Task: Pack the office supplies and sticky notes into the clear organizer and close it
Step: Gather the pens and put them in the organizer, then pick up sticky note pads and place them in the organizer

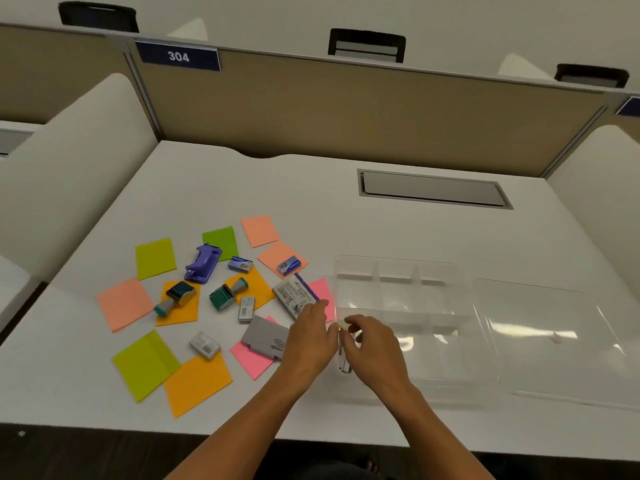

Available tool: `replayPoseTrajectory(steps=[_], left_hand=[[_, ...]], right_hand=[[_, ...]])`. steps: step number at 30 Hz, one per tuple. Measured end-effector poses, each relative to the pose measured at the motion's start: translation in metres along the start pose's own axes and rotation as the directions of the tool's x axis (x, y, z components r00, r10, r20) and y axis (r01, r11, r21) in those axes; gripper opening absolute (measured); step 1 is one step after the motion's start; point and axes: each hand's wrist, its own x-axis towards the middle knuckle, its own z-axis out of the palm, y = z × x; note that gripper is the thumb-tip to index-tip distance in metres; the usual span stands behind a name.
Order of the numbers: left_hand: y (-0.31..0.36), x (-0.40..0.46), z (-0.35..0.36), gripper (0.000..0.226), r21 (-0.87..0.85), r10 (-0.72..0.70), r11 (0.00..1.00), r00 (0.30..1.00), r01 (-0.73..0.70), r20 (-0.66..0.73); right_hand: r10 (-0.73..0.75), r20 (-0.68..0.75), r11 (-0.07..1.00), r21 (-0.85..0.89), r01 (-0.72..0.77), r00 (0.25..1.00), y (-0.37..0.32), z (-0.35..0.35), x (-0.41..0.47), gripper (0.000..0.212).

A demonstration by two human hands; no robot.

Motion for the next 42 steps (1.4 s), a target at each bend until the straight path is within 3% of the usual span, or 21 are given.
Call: replayPoseTrajectory(steps=[8,16,23,29,33,39,42], left_hand=[[-0.033,-0.012,-0.024,0.046,0.055,-0.035,0.998,0.995,0.04,-0.093],[-0.086,-0.039,-0.054,0.043,0.108,-0.072,0.99,0.98,0.093,-0.184],[-0.142,-0.069,-0.082,0.05,0.151,-0.153,0.97,0.963,0.189,-0.221],[-0.175,-0.083,-0.098,0.055,0.274,-0.177,0.932,0.957,0.237,-0.229],[-0.195,-0.085,-0.11,0.058,0.293,-0.192,0.92,0.953,0.258,-0.236],[-0.233,-0.072,-0.142,0.062,0.19,-0.251,0.93,0.923,0.313,-0.293],[-0.246,-0.064,-0.152,0.073,0.188,-0.325,0.907,0.911,0.376,-0.253]], right_hand=[[-0.184,0.036,0.979,0.095,0.18,0.982,-0.032,0.019,0.009,0.034],[-0.241,0.206,0.97,0.033,0.24,0.948,-0.059,0.06,0.012,0.043],[-0.196,0.355,0.972,-0.051,0.228,0.914,-0.08,0.089,0.012,0.056],[-0.277,0.404,0.947,-0.04,0.319,0.872,-0.097,0.107,0.003,0.048],[-0.353,0.465,0.912,-0.022,0.41,0.812,-0.114,0.125,-0.012,0.044],[-0.461,0.664,0.766,-0.037,0.642,0.589,-0.135,0.15,-0.028,0.053],[-0.46,0.699,0.682,-0.117,0.722,0.548,-0.141,0.159,-0.029,0.064]])
